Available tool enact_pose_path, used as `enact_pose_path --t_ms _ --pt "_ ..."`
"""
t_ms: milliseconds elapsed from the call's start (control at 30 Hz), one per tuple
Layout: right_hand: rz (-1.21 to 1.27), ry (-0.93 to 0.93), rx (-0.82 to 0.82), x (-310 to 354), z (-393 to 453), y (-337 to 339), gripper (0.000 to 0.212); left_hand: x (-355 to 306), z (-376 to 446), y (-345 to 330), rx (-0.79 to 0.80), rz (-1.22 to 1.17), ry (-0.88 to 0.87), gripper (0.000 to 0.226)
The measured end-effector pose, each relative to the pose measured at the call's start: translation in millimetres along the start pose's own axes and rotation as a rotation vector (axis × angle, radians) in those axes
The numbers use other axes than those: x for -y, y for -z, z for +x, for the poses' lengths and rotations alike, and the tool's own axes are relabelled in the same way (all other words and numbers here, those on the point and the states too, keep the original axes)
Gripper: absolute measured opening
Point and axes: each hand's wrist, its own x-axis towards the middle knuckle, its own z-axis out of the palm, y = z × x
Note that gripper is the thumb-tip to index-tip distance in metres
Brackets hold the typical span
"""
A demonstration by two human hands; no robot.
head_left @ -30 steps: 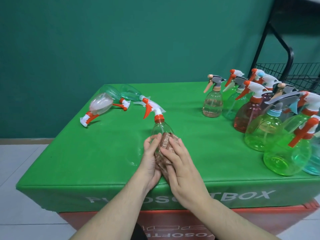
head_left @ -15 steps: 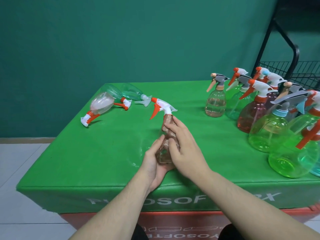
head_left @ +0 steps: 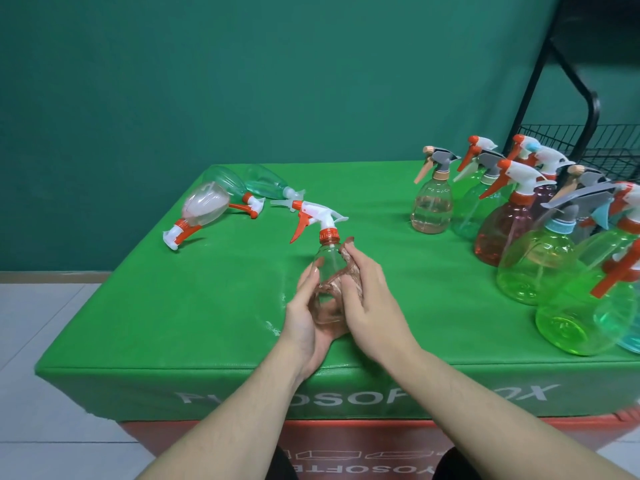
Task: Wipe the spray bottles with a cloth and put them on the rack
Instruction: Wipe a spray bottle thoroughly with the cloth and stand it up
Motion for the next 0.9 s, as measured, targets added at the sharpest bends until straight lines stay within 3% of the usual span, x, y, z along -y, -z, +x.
enact_pose_path --t_ms 200,333,433,600,767,900 --pt "-0.077 0.07 0.028 -11.7 -32.7 -7.5 0.057 2.2 -0.5 -3.5 -0.053 0.069 -0.083 0.071" --pt "-0.132 0.09 0.047 -8.3 -33.9 -3.1 0.059 1.6 -2.9 -5.9 -0.054 0.084 -0.076 0.068" --pt "-0.101 0.119 0.021 -5.2 -26.1 1.4 0.055 -0.3 -2.6 -5.6 -0.038 0.104 -0.03 0.086" --pt "-0.022 0.088 -0.036 1.3 -5.0 14.7 0.049 -2.8 -1.3 -5.1 0.07 0.17 0.039 0.053" --pt "0.102 -0.103 -0.049 13.0 15.9 26.8 0.043 -5.9 -1.0 -13.0 0.144 0.169 0.12 0.035" --pt "0.272 -0.255 -0.111 13.9 27.7 32.5 0.029 -0.6 1.8 -25.1 0.115 0.149 0.057 0.059"
